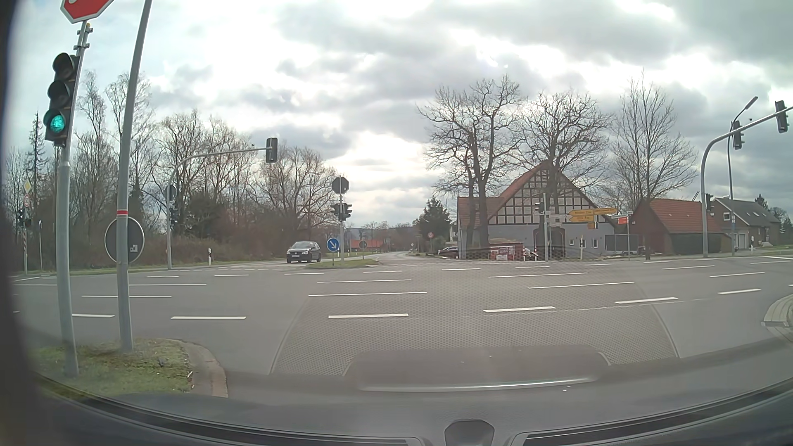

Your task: Follow the waypoints while adhering to traffic rules and regulations

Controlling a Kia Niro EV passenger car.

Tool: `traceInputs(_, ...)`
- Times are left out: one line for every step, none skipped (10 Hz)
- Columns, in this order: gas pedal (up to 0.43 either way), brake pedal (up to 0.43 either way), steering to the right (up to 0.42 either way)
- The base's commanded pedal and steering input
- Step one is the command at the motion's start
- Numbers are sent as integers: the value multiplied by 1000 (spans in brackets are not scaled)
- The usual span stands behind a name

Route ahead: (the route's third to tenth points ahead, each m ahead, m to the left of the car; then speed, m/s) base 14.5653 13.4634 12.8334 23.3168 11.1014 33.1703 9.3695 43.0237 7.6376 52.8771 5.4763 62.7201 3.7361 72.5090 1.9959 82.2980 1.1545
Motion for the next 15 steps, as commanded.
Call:
traceInputs(287, 0, -2)
traceInputs(311, 0, -2)
traceInputs(311, 0, -3)
traceInputs(311, 0, -3)
traceInputs(268, 0, -8)
traceInputs(228, 0, -19)
traceInputs(197, 0, -36)
traceInputs(197, 0, -49)
traceInputs(197, 0, -64)
traceInputs(189, 0, -76)
traceInputs(157, 0, -86)
traceInputs(118, 0, -96)
traceInputs(110, 0, -106)
traceInputs(87, 0, -118)
traceInputs(79, 0, -125)
